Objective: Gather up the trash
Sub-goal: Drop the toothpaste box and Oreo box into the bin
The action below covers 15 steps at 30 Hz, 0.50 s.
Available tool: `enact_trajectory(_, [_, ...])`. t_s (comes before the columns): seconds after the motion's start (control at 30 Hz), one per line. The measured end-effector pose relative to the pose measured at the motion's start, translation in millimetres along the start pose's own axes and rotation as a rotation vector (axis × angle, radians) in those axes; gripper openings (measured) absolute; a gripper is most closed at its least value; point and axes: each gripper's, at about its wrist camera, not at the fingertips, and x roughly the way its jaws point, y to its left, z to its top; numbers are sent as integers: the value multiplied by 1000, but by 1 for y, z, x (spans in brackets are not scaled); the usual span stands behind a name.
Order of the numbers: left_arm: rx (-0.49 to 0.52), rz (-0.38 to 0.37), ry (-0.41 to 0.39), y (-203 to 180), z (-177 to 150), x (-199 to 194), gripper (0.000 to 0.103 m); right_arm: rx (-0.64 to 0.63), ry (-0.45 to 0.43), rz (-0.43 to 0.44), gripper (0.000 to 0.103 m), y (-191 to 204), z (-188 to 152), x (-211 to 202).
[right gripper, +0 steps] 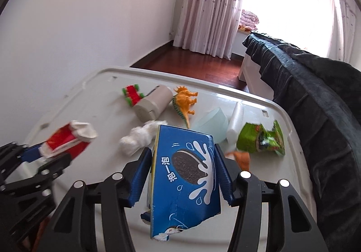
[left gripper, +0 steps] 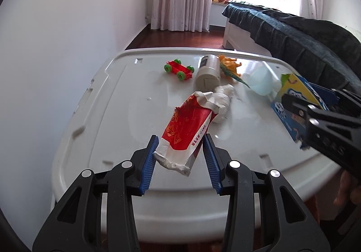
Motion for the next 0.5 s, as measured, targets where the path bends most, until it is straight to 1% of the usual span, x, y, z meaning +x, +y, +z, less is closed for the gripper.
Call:
enact_trajectory(0.1, [8,-24,11,-5,-19,-23,40,42,30,36,55,3,-35,-37])
enact_trajectory(0.17, [20,-38,34,-10,-36,-35,40,71,78,64,55,5,-62,-53])
enact_trajectory(0.2, [32,-49,59,-13,-47,-41,40,86,116,76,55,6,-79,-59])
enact_trajectory(0.3, [64,-61,114,-20,-74,-48,40,96,214,77,55,11,-117,-70])
enact_trajectory(0.43, [79,-64,173,-24,-103,-55,40,113,281,59,55,13,-145,-73])
enact_trajectory(0.5, [81,-67,206,-24,-117,-57,40,138,317,65,55,10,-157,-70])
